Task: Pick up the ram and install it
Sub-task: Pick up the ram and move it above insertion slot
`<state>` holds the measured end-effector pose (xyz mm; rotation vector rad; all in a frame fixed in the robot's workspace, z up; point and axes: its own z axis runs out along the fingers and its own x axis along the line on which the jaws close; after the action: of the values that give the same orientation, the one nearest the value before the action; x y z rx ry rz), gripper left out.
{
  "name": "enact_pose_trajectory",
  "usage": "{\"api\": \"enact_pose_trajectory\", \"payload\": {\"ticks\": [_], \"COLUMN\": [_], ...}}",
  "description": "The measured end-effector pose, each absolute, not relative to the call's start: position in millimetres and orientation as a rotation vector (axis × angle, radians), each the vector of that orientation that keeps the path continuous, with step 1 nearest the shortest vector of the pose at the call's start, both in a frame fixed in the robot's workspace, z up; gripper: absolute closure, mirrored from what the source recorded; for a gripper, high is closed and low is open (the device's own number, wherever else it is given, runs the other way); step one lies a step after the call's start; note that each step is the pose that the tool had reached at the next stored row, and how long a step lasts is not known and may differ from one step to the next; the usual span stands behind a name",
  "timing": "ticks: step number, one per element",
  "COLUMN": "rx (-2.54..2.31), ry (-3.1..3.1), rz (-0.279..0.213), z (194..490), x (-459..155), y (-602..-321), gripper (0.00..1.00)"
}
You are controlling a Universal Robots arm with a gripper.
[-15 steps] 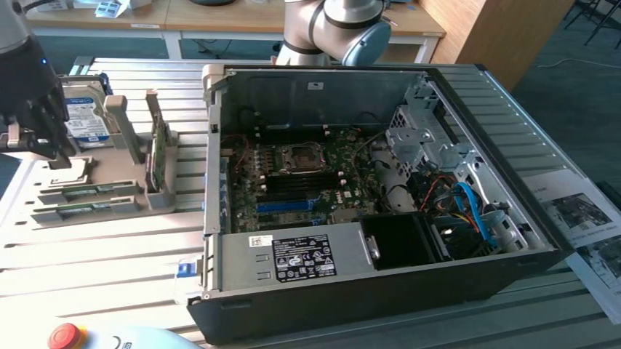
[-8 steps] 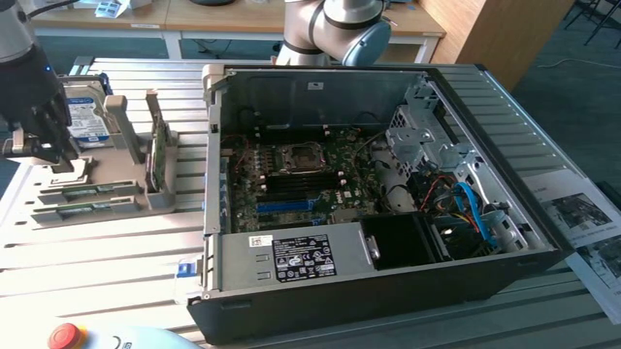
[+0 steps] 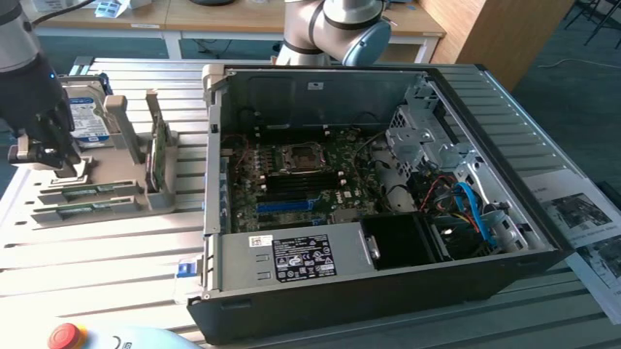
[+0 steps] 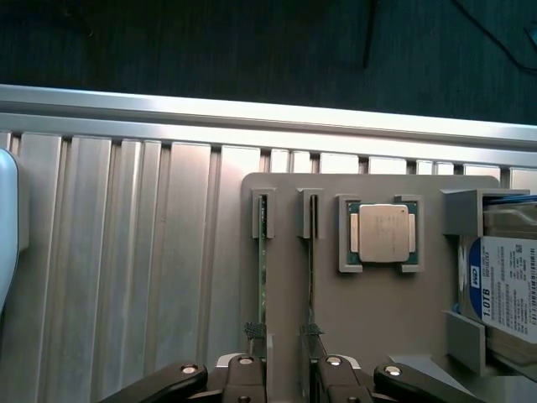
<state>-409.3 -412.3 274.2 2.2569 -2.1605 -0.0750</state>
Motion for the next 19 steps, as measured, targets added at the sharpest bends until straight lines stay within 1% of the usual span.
{"api": "enact_pose_trajectory", "payload": {"ticks": [5,19], "rx": [2.257,2.257], "ry": [-2.161,-2.161], "rz": [-0.075,-0.075], "z": [269.2,267.5], "x": [-409.3,-409.3], "y": [-412.3,-416.1], "gripper": [0.7,0.7]}}
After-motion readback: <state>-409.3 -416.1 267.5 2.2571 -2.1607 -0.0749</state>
